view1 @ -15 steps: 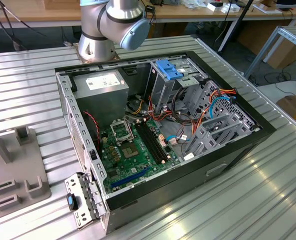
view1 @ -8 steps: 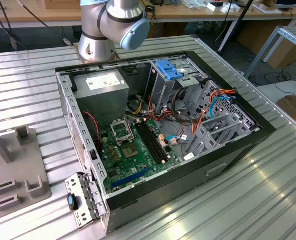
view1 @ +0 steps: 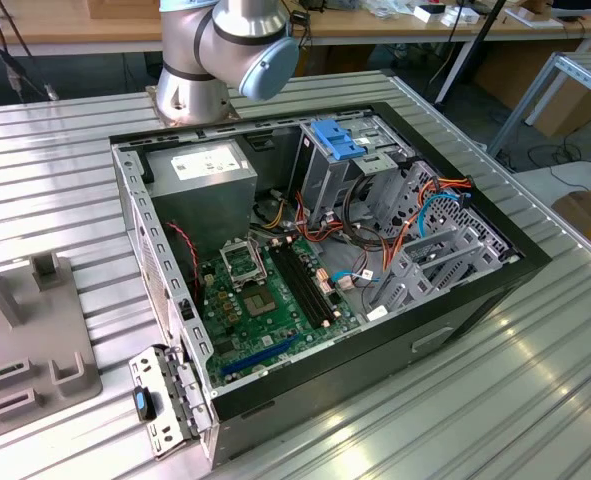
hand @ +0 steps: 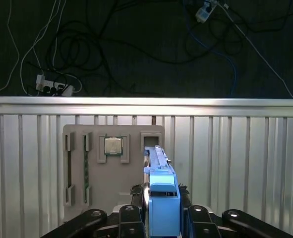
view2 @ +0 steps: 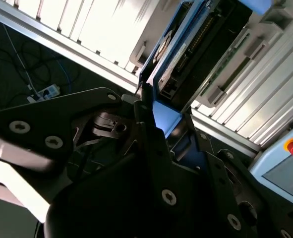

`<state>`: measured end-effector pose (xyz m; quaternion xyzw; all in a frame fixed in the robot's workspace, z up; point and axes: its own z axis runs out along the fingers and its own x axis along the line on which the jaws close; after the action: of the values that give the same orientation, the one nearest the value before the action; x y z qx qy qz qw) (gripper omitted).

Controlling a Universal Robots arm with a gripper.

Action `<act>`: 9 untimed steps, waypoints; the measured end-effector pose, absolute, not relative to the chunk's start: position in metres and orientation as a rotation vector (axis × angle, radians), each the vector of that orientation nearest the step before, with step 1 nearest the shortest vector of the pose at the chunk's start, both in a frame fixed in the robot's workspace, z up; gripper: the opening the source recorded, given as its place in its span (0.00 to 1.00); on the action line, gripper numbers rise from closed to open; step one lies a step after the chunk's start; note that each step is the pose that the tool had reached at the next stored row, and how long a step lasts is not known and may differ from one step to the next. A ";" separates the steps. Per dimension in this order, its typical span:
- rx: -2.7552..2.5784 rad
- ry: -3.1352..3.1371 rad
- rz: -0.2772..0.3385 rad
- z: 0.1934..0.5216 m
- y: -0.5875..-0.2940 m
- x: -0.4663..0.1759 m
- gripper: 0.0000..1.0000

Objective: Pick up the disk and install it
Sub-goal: 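Pick up the disk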

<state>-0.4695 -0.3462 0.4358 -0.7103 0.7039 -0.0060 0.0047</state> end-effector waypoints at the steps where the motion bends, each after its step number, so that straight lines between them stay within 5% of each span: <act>1: -2.225 2.204 -0.019 0.439 -0.346 -0.469 0.37; 9: -2.223 2.203 -0.023 0.468 -0.346 -0.469 0.37</act>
<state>-0.4695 -0.3462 0.4678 -0.7103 0.7039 -0.0073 0.0059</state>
